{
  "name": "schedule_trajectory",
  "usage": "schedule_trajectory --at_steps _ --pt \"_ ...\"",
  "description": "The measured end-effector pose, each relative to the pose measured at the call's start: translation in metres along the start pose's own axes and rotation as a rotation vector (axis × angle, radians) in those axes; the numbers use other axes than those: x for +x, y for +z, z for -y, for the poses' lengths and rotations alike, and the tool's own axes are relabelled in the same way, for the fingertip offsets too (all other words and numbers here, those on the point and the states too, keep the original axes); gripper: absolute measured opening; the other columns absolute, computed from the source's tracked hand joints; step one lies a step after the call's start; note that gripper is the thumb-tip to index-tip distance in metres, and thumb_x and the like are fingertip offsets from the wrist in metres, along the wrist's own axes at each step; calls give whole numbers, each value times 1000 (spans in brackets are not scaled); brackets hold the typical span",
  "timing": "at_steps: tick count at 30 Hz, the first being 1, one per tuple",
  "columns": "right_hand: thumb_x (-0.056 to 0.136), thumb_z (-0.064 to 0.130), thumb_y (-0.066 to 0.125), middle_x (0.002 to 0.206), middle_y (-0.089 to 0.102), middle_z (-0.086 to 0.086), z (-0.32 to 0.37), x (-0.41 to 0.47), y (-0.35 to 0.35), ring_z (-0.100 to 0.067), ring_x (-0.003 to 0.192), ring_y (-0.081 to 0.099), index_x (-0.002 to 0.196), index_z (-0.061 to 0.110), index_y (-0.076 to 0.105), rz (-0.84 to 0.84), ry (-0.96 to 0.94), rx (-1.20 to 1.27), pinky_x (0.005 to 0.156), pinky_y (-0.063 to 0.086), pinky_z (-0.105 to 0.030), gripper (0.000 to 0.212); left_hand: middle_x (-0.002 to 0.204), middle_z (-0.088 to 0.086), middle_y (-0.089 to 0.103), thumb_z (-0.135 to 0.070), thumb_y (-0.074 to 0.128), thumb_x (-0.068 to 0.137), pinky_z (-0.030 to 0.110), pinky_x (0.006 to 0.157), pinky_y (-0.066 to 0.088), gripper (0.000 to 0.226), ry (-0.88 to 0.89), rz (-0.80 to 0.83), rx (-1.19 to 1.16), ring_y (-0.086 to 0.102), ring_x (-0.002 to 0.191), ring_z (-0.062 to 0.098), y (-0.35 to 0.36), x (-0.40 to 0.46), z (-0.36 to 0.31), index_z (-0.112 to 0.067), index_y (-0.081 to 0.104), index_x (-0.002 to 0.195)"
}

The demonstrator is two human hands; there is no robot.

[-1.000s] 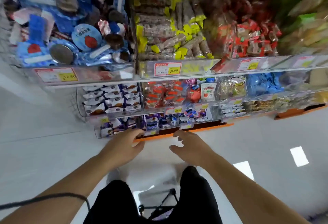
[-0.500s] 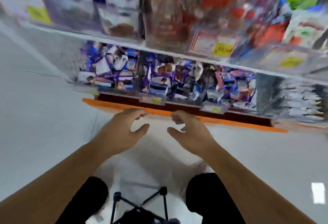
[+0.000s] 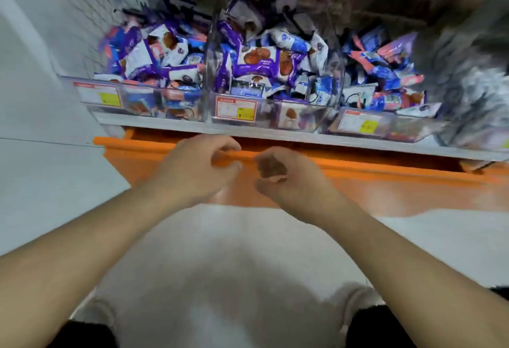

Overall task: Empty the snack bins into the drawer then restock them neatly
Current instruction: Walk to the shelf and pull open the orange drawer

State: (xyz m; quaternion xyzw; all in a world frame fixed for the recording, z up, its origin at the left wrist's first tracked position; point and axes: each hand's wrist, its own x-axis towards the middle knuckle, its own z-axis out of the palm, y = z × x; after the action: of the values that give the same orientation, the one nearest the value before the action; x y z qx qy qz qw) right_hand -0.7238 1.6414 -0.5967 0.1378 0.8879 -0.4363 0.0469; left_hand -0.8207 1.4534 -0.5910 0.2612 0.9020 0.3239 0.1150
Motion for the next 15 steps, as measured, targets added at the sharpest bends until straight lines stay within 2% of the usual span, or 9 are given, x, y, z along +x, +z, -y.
schedule_trajectory --at_steps 2,4,7,9,12,15 --pt "85 23 82 105 71 11 -2 -19 -4 -8 97 69 118 27 68 -60 52 132 86 58 -31 36 111 -18 70 -54 67 81 34 96 53 40 -16 -25 -82 64 105 5 4 -21 -7 -36 70 116" --pt "86 21 82 109 71 7 -8 -34 -7 -12 100 69 119 26 68 -85 85 198 78 57 -29 37 118 -17 69 -65 58 72 39 101 53 58 1 13 -81 64 111 7 9 -45 -7 -35 68 121" --pt "89 23 80 119 66 12 -21 -42 -22 -6 108 65 127 31 65 -136 115 168 67 53 -20 43 132 -16 64 -72 53 71 39 106 50 72 50 55 -25 60 120 8 12 -51 2 -35 64 131" --pt "90 25 80 130 61 12 -31 -37 -35 -3 112 61 138 31 60 -191 129 100 78 53 -18 52 138 -15 59 -68 64 77 36 109 47 68 69 32 7 57 125 9 9 -39 8 -35 61 137" --pt "90 30 80 142 58 7 -51 -21 -51 -12 128 55 148 31 54 -211 132 -37 103 48 -29 64 149 -11 53 -54 73 87 37 117 40 65 104 11 108 49 137 12 14 -10 14 -34 56 146" --pt "89 35 82 143 60 5 -76 2 -57 -20 137 49 149 32 55 -204 170 -104 120 37 -40 66 160 -10 43 -69 66 84 44 125 28 79 61 88 194 38 148 14 25 19 24 -40 45 154"
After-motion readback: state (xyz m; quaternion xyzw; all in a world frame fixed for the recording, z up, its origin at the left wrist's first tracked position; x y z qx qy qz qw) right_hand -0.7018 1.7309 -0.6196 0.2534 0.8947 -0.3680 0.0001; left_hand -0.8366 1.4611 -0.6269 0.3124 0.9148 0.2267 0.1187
